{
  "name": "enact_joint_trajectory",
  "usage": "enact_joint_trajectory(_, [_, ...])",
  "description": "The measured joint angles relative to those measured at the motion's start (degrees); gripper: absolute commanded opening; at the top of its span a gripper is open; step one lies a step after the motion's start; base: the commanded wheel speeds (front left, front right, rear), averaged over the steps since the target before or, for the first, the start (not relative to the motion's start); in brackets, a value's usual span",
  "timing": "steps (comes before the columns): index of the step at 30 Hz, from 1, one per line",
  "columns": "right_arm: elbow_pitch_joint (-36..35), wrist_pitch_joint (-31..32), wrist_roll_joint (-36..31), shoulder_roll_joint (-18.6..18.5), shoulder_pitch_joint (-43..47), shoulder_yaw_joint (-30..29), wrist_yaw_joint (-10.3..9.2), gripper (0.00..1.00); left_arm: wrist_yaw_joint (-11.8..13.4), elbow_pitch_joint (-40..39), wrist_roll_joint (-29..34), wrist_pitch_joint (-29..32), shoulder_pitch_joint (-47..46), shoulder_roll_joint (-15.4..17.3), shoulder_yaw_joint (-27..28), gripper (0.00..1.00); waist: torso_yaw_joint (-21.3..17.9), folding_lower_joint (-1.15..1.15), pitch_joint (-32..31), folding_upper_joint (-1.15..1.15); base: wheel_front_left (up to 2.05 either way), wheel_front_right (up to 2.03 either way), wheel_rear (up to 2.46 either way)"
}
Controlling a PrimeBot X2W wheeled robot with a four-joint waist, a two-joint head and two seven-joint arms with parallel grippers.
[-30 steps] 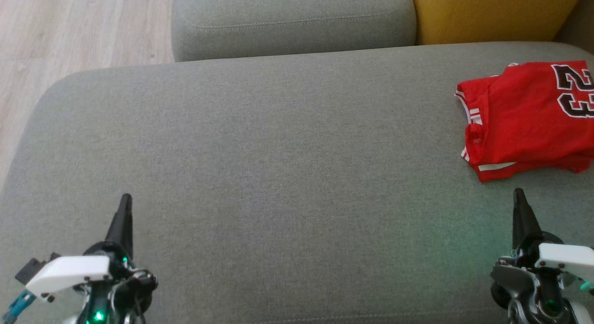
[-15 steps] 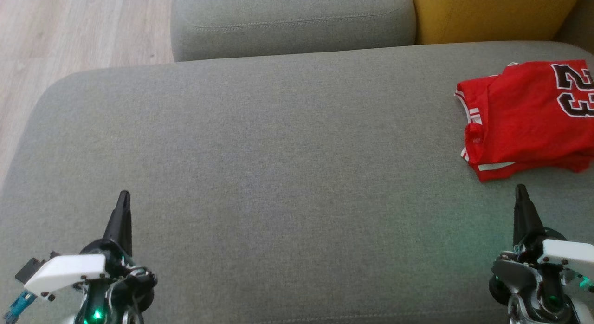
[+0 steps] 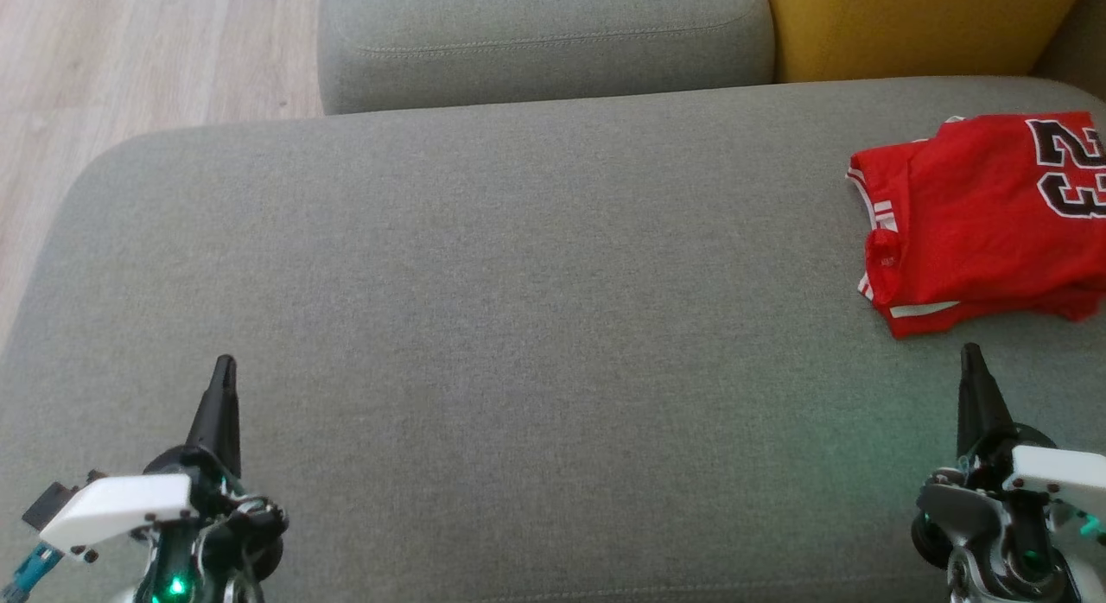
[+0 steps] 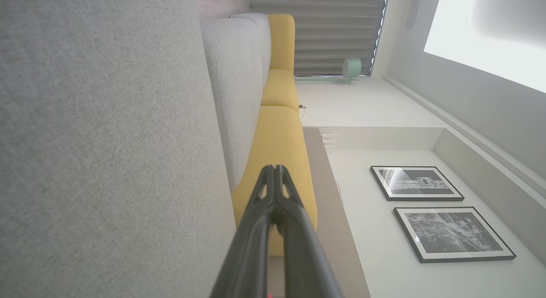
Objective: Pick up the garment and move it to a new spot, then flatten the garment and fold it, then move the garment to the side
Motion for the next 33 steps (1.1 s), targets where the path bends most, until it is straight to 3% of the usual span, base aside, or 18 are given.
enact_joint_trajectory(33, [0.0,0.3,0.0,0.0,0.0,-0.5,0.00,0.00,0.0,0.0,0.0,0.1,0.0,-0.2,0.4,0.00,0.0,0.00,0.0,0.00,0.00,0.00,0.00])
